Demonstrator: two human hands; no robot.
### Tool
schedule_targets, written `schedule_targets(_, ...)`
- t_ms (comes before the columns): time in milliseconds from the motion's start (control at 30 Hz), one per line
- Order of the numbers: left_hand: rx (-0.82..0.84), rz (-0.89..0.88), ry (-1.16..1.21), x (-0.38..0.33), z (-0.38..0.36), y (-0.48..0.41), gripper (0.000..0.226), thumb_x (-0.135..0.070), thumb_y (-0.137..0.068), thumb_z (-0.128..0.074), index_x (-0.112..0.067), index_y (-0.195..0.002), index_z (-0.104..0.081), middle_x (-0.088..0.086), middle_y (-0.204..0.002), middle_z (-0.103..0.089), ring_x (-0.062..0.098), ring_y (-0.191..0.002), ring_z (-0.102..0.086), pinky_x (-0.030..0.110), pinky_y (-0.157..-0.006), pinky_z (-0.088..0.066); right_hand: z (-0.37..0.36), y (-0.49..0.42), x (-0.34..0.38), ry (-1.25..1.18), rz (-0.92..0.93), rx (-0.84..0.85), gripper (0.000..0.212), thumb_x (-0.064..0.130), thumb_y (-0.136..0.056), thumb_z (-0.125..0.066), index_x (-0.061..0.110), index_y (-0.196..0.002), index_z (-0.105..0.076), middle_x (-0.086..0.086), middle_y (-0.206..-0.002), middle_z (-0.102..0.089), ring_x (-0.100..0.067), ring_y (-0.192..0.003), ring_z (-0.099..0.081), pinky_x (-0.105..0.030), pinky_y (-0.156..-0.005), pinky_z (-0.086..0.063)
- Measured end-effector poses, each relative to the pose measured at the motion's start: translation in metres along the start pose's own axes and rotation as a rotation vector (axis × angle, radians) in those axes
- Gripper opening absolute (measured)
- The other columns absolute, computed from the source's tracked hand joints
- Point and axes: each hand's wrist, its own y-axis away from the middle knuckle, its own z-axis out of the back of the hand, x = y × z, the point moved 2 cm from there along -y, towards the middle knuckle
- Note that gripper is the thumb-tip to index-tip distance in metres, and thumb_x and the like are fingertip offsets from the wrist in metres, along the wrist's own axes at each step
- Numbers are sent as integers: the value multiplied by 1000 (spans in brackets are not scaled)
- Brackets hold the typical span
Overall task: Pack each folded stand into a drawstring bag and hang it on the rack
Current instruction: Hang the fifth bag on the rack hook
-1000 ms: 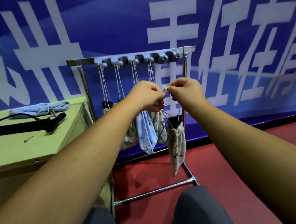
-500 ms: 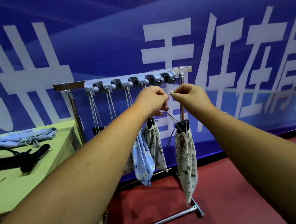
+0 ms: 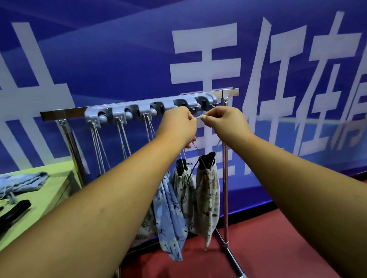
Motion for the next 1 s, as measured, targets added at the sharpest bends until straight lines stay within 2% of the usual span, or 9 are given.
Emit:
schedule_targets(233, -49, -32, -54, 6, 3, -28, 29, -9, -105, -52, -3, -83, -69, 17, -77, -74, 22, -61, -78, 48, -60, -67, -15, -32, 3, 62, -52, 10, 9, 30, -101, -71, 28, -94, -77, 4, -90, -79, -16, -88, -77, -49, -79, -66)
schedule_targets(367, -73, -41, -34, 4, -5, -50, 24, -7, -102, -51, -4, -85, -67, 17, -77, -73, 27, -61, -78, 51, -63, -66, -17, -51, 11, 139, -63, -22, 27, 23, -104, -66, 33, -79, -67, -3, -95, -79, -23, -92, -77, -53, -81, -65)
schedule_targets(567, -145, 24, -6, 0, -11, -81, 21, 0, -102, -52, -2, -86, -64, 20, -79, -73, 25, -54, -76, 49, -55, -65, -21, -78, 14, 188, -147, -3, 13, 18, -106, -63, 16, -113, -74, -10, -103, -77, -29, -92, -77, -50, -79, -67)
schedule_targets(633, -105, 58, -116, 2, -18, -87, 20, 1, -98, -61, -4, -79, -62, 15, -69, -70, 26, -54, -74, 44, -53, -64, -21, -79, 10, 176, -174, 32, 16, 14, -102, -63, 10, -113, -74, -14, -103, -78, -32, -87, -79, -48, -71, -68)
schedule_targets(700, -46, 39, -321, 6, -26, -88, 30, -7, -91, -76, -8, -67, -58, 6, -65, -66, 20, -55, -66, 37, -46, -53, -25, -76, 3, 163, -210, 73, 16, 12, -100, -63, 6, -110, -74, -14, -101, -78, -31, -83, -80, -46, -64, -68)
schedule_targets(767, 5, 21, -359, 14, -33, -89, 33, -11, -91, -77, -12, -65, -56, 4, -68, -67, 21, -60, -66, 34, -50, -52, -34, -73, -8, 161, -229, 111, 11, 13, -104, -62, 9, -108, -72, -12, -99, -76, -29, -82, -79, -48, -66, -68)
schedule_targets(833, 7, 0, -363, 21, -38, -88, 20, -8, -95, -69, -8, -75, -66, 8, -78, -73, 25, -71, -73, 38, -62, -61, -42, -67, -15, 158, -215, 112, 12, 18, -109, -58, 15, -106, -70, -9, -95, -76, -25, -83, -78, -49, -70, -68)
schedule_targets(900, 0, 10, -214, 30, -42, -85, 16, -9, -98, -60, -2, -93, -74, 15, -91, -77, 32, -84, -77, 44, -76, -66, -47, -64, -19, 193, -169, 88, 15, 21, -109, -59, 17, -105, -72, -8, -93, -76, -26, -85, -78, -49, -73, -68)
schedule_targets(1000, 59, 28, -123, 37, -36, -71, 20, -9, -96, -57, 1, -100, -74, 18, -93, -78, 34, -85, -79, 47, -78, -67, -47, -59, -20, 305, -181, 92, 19, 15, -103, -58, 11, -103, -77, -12, -95, -77, -30, -88, -75, -53, -80, -66)
